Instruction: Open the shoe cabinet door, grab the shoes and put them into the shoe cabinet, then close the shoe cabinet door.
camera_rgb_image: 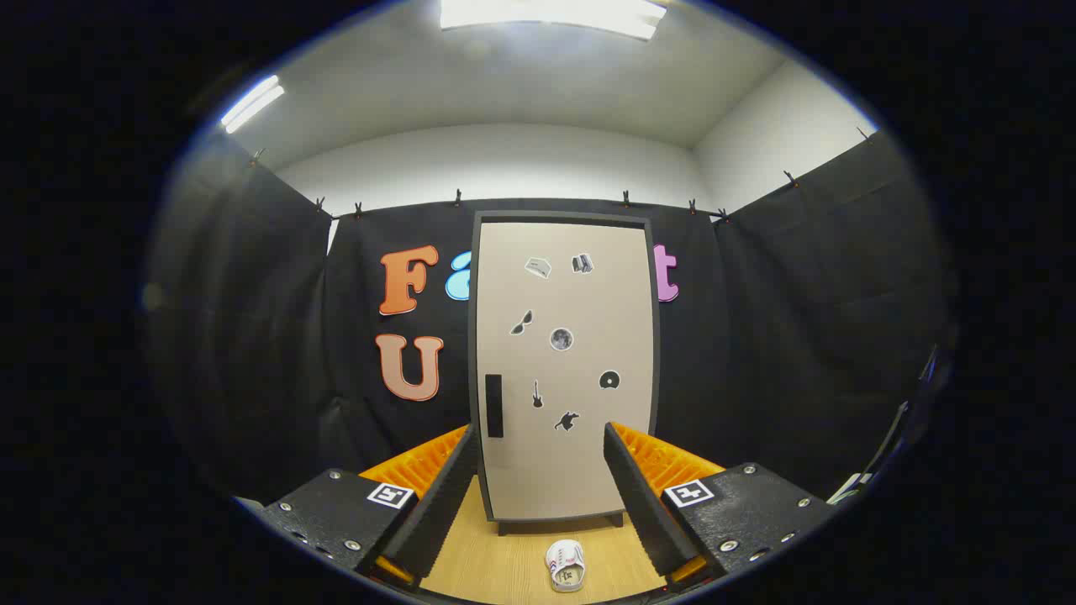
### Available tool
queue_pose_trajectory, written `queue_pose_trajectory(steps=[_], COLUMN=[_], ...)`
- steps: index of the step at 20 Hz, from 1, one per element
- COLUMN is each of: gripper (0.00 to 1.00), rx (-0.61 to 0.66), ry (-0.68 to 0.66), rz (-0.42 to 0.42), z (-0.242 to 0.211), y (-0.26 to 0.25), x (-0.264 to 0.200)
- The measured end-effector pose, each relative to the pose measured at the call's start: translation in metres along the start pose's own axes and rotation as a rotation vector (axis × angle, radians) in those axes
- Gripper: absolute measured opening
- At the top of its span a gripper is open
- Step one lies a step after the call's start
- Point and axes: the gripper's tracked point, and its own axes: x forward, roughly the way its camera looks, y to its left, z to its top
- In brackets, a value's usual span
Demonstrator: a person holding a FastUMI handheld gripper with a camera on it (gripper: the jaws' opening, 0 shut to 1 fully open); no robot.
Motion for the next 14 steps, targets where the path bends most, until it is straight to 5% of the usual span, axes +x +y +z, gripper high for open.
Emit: queue_pose_trajectory(steps=[14], gripper=[0.92], rx=[0.011], ry=[0.004], rz=[0.002], z=[-0.007], y=[0.036], x=[0.021])
